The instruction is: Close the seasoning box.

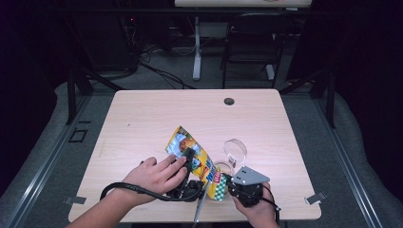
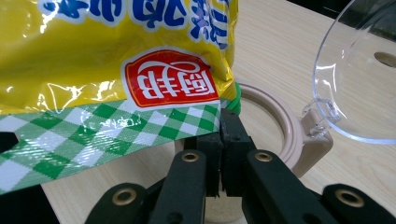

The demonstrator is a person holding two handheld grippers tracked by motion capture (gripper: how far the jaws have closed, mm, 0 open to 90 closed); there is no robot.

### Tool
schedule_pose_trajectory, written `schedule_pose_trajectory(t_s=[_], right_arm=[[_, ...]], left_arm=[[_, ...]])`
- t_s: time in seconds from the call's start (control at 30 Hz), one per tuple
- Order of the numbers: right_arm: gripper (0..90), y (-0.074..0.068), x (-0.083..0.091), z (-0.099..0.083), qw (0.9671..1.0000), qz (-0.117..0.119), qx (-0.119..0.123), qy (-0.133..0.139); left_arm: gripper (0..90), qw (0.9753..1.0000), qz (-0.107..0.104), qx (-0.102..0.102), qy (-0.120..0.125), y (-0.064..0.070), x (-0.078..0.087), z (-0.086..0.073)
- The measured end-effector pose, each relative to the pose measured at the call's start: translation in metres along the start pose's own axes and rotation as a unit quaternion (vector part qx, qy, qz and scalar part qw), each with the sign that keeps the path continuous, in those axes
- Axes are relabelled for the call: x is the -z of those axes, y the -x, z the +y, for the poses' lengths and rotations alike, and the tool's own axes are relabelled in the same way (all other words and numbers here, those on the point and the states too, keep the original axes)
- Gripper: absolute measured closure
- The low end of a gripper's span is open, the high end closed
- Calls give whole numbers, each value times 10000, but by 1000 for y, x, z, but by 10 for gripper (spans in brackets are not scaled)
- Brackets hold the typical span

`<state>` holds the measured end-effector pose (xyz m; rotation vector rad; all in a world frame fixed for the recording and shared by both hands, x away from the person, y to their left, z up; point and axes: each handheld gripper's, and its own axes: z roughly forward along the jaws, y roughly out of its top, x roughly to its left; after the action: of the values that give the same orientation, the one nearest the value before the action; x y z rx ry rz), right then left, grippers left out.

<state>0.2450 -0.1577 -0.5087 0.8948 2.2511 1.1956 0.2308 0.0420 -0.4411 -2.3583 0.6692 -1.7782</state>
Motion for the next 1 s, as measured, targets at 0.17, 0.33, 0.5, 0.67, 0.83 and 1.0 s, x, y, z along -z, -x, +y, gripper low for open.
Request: schedule_pose_trajectory(t_s=[0.17, 0.33, 0.5, 0.67, 0.83, 1.0], right_arm=[[886, 0, 0, 0, 10000, 5, -9, 10], [886, 0, 0, 0, 10000, -14, -6, 6], [887, 0, 0, 0, 10000, -10, -3, 2], [887, 1, 1, 0, 10000, -8, -10, 15], [888, 1, 1, 0, 10000, -7, 3, 1], [888, 1, 1, 0, 10000, -12, 11, -13]], left_arm=[[743, 10000, 3, -27, 0, -1, 1, 0], [745, 10000, -34, 20, -2, -1, 2, 1], [746, 10000, -30, -5, -15, -1, 2, 1], [748, 10000, 26, -86, 8, -4, 3, 2], [748, 10000, -4, -25, 12, -3, 3, 2], [749, 10000, -15, -30, 28, -3, 2, 2]])
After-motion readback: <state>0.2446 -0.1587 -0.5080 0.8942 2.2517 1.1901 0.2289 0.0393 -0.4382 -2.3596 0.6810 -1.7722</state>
